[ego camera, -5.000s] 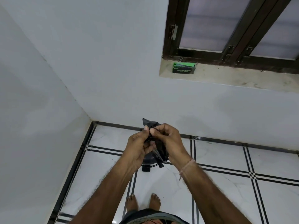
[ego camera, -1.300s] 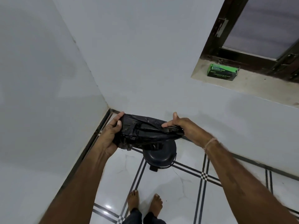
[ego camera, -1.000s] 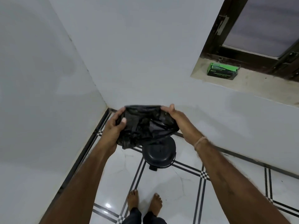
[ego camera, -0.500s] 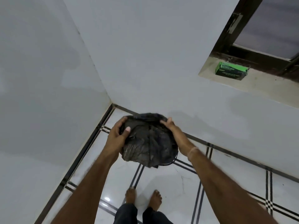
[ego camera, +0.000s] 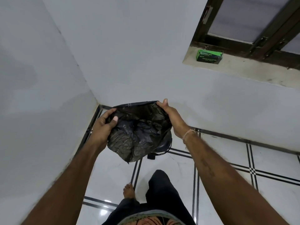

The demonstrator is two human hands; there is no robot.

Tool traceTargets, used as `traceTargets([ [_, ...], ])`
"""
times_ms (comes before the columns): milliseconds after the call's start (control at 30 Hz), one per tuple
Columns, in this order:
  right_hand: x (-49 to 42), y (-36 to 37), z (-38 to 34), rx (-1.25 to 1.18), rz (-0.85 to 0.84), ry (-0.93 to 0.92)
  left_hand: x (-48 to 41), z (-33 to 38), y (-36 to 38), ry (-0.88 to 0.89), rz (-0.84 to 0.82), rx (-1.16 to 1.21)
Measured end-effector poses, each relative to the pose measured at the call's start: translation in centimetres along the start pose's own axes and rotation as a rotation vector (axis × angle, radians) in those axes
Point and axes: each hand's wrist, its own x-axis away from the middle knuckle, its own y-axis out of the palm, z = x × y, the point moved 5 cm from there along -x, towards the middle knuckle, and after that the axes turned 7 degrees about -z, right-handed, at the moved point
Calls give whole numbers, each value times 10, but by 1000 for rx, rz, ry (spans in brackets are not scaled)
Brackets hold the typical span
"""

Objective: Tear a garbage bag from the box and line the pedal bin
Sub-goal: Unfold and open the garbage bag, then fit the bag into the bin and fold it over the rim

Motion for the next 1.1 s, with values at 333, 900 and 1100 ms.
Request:
traceTargets([
  [333,16,3,7,-79,72,5,1,10,-5,3,-40,-4],
  [900,-58,-34,85,-261,125,97,-74,-78,14,-139,-88,-179],
  [1100,-122,-54,205,-256,190,245,-137,-198,29,-182,-78,-418],
])
